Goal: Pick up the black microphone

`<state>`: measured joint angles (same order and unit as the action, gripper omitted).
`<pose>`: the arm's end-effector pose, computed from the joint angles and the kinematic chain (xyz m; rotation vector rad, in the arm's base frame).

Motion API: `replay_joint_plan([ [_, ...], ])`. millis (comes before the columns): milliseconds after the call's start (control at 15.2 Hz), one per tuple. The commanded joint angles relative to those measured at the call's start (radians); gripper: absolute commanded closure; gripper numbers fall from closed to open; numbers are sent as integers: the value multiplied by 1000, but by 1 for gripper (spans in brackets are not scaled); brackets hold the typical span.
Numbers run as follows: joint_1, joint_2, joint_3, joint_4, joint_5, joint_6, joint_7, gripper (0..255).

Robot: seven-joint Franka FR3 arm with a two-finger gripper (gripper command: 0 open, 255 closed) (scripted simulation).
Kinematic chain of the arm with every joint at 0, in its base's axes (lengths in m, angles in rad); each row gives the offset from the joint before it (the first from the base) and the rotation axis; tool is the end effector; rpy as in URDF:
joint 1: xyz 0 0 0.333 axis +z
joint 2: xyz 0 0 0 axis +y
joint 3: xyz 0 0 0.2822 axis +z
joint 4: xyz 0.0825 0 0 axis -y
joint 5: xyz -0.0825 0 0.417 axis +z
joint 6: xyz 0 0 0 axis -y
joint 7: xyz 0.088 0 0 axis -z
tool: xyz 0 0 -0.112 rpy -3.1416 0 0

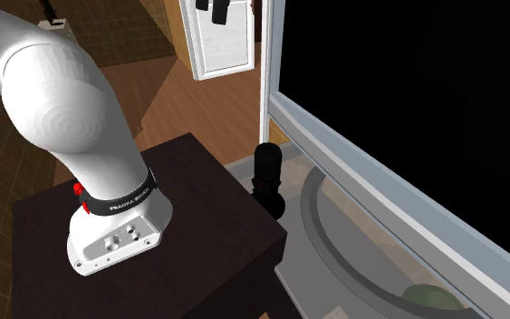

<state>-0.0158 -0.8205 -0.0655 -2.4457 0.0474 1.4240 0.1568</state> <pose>0.3340 -0.0232 0.5180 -3.0233 0.3190 0.3152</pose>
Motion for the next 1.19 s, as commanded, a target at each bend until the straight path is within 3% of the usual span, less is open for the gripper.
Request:
replay_joint_plan([
  [0, 0, 0, 0, 0, 0, 0, 0, 0],
  [594, -23, 0, -26, -298, -69, 365, -57, 0],
  [1122, -54, 178, -66, -470, -137, 777, -99, 0],
])
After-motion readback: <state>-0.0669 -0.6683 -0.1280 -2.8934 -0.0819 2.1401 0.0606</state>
